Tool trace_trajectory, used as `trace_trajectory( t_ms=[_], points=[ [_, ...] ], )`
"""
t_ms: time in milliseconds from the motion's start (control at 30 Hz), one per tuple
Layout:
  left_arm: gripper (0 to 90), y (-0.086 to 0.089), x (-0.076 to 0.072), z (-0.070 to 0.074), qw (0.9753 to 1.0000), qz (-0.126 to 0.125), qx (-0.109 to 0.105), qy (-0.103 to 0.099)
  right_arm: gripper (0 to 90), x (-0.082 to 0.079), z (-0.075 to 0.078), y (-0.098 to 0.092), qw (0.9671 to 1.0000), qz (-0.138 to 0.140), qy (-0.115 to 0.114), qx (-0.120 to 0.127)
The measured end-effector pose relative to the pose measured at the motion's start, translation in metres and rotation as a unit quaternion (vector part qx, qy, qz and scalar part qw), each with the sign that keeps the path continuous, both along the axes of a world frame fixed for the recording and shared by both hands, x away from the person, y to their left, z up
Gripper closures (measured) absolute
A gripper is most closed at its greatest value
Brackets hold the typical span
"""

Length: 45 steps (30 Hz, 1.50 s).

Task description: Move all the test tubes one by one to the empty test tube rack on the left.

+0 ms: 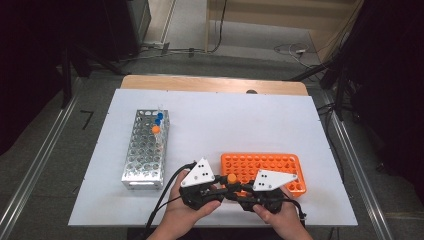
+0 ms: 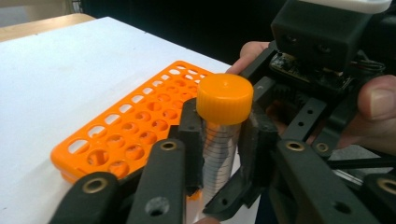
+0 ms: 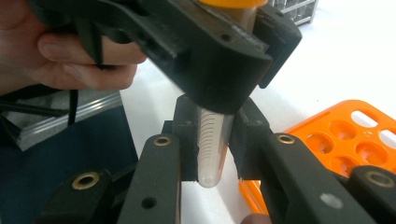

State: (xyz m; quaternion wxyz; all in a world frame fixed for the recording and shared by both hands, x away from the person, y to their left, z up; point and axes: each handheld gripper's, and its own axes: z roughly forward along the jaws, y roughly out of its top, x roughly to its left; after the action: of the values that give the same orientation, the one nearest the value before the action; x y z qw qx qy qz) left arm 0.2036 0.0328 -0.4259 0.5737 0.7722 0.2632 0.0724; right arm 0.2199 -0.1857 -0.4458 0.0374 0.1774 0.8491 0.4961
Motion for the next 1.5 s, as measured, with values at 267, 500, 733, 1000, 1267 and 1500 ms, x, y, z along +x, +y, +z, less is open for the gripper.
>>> trace_trajectory(
  t_ms=[267,500,733,1000,1267,1500],
  points=[
    [74.9,0.012,0.002,0.007,0.9996,0.019,-0.009,-0.017,39.6,-0.001,0.0,-0.001,0.9999,0.009,0.008,0.004],
    [74.9,0.032,0.008,0.014,0.9983,0.05,-0.013,-0.026,6.3,0.001,0.004,-0.009,0.9997,0.013,0.006,0.02],
    [74.9,0.059,0.017,0.02,0.9949,0.092,-0.022,-0.035,0.0,0.008,0.006,-0.023,0.9994,-0.011,0.012,0.029],
    [75.0,0.092,0.028,0.025,0.9886,0.141,-0.025,-0.045,0.0,0.015,0.006,-0.037,0.9987,-0.036,0.014,0.033],
    [75.0,0.121,0.036,0.027,0.9807,0.187,-0.03,-0.05,0.0,0.021,0.006,-0.054,0.9975,-0.06,0.011,0.036],
    [75.0,0.144,0.041,0.025,0.9713,0.228,-0.036,-0.058,0.0,0.025,0.006,-0.066,0.9962,-0.077,0.009,0.039]
  ],
)
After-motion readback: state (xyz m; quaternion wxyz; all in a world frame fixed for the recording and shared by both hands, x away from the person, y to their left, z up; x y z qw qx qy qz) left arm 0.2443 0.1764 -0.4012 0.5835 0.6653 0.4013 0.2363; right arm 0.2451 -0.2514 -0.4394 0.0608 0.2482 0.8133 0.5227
